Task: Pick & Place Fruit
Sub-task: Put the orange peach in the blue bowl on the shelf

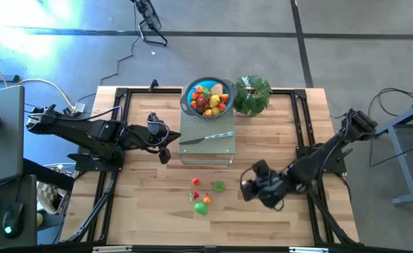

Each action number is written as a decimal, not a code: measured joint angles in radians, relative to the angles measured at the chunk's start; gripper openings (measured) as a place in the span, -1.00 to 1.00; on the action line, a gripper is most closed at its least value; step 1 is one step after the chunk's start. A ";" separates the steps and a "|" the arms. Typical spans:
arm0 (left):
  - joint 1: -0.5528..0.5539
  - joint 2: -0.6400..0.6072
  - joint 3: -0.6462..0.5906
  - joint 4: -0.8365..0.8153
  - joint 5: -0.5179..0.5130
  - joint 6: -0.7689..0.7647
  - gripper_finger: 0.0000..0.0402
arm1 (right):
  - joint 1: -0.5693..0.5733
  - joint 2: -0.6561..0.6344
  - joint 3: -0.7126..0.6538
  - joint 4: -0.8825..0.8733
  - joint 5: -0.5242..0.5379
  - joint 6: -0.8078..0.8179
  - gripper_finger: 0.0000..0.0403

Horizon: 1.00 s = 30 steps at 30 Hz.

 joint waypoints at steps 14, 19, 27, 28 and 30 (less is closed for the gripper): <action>0.000 0.000 0.000 -0.001 0.002 0.000 -1.00 | -0.351 -0.032 0.002 0.404 -0.007 -0.619 -0.45; 0.000 0.000 0.000 -0.008 0.002 -0.001 -1.00 | -0.475 -0.032 0.002 0.537 0.000 -0.768 -0.44; 0.000 0.000 0.000 -0.016 0.002 -0.001 -1.00 | -0.633 -0.032 0.002 0.696 -0.002 -0.963 -0.44; 0.000 0.000 0.000 -0.016 0.002 -0.001 -1.00 | -0.650 -0.032 0.002 0.718 -0.002 -0.984 -0.44; 0.000 0.000 0.000 -0.016 0.002 -0.001 -1.00 | -0.682 -0.032 0.002 0.767 -0.003 -1.030 -0.45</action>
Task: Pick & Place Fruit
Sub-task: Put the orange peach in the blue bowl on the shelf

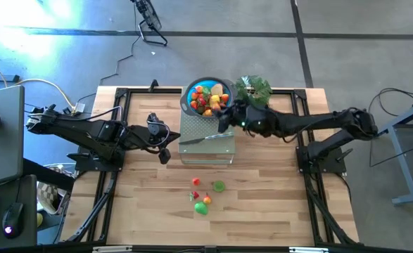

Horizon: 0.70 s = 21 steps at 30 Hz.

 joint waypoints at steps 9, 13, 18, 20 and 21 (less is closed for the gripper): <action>0.000 0.000 0.000 0.001 0.000 0.000 -1.00 | -0.113 0.000 0.000 0.091 -0.005 -0.063 -0.44; 0.000 0.000 0.000 0.001 -0.008 0.000 -1.00 | -0.121 0.000 0.000 0.092 -0.007 -0.089 -0.44; 0.000 0.000 0.000 0.002 -0.062 0.000 -1.00 | -0.120 0.013 0.023 0.092 -0.008 -0.164 -0.45; 0.000 0.000 0.000 0.002 -0.080 0.001 -1.00 | -0.120 0.019 0.045 0.083 -0.007 -0.209 -0.45; 0.000 0.000 0.000 0.002 -0.086 0.001 -1.00 | -0.120 0.031 0.060 0.088 -0.002 -0.234 -0.45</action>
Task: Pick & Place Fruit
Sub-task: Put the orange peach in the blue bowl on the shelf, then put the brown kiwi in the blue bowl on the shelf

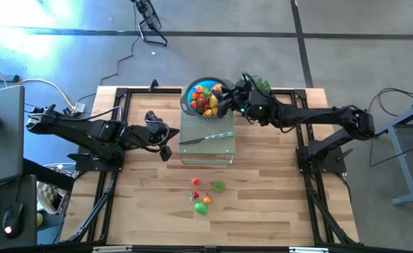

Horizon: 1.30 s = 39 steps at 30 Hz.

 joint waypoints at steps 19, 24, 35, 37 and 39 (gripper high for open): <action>0.000 0.000 0.000 -0.002 -0.014 -0.021 -1.00 | -0.087 0.146 0.070 -0.181 -0.003 -0.178 -0.44; 0.000 0.000 0.000 -0.009 -0.010 -0.021 -1.00 | -0.088 0.145 0.070 -0.170 -0.003 -0.224 -0.36; 0.000 0.000 0.000 -0.009 -0.009 -0.022 -1.00 | -0.099 0.138 0.070 -0.180 0.000 -0.213 0.14; 0.000 0.000 0.000 -0.009 -0.009 -0.022 -1.00 | -0.088 0.127 0.070 -0.180 0.000 -0.212 0.21; 0.000 0.000 0.000 -0.010 -0.007 -0.022 -1.00 | -0.072 0.105 0.070 -0.179 0.004 -0.211 0.25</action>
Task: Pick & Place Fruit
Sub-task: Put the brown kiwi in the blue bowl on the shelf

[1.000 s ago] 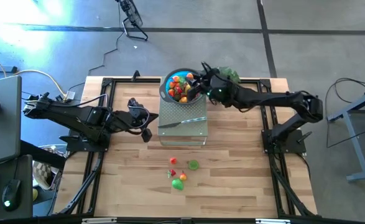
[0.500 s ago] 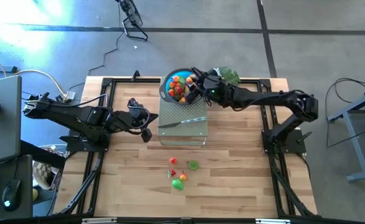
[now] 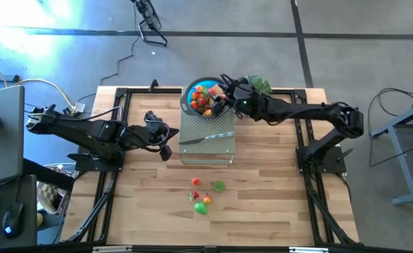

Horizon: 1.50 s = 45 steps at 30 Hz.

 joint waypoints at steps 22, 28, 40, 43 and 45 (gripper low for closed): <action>0.000 0.000 0.000 -0.044 0.000 -0.001 -1.00 | 0.336 -0.206 0.000 -0.012 -0.010 0.060 0.16; 0.000 0.000 0.000 -0.044 0.061 -0.041 -1.00 | 0.401 -0.213 0.000 -0.024 -0.010 0.127 0.09; 0.000 0.000 0.000 -0.043 0.102 -0.055 -1.00 | 0.527 -0.220 0.000 -0.061 -0.010 0.260 -0.42; 0.000 0.000 0.000 -0.043 0.103 -0.055 -1.00 | 0.562 -0.219 0.000 -0.062 -0.011 0.260 -0.53; 0.000 0.000 0.000 -0.043 0.103 -0.055 -1.00 | 0.583 -0.219 0.000 -0.062 -0.011 0.262 -0.59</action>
